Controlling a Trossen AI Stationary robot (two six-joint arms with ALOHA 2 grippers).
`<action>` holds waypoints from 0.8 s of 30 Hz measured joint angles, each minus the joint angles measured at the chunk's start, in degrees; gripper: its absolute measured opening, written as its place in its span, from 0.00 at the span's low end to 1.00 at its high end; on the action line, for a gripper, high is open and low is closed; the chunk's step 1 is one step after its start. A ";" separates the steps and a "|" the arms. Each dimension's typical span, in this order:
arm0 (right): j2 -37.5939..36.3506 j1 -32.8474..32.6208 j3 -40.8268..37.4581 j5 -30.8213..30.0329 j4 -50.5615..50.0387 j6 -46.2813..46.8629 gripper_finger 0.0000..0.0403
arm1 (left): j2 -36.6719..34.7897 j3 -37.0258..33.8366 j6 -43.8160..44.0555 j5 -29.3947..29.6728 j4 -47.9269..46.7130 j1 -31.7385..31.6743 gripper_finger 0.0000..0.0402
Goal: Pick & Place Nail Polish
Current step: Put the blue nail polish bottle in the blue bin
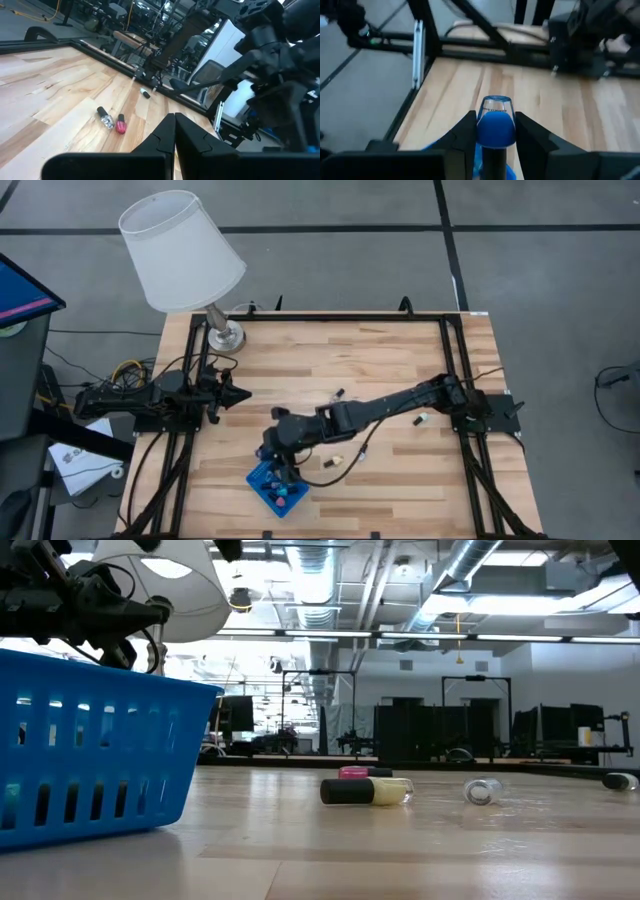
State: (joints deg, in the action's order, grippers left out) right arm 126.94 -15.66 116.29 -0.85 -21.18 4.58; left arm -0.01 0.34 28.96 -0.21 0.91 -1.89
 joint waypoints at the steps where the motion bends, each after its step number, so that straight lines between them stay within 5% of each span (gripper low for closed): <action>1: 0.62 -0.16 0.01 -0.52 1.33 0.04 0.24 | 0.00 0.00 -0.01 0.00 0.00 -0.01 0.00; 24: 12.14 -5.16 -0.08 -0.49 7.48 5.52 0.25 | 0.00 0.00 0.00 0.00 0.00 -0.01 0.00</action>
State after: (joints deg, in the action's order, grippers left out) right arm 139.09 -20.82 116.20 -1.34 -13.70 10.11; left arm -0.01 0.34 28.96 -0.21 0.91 -1.90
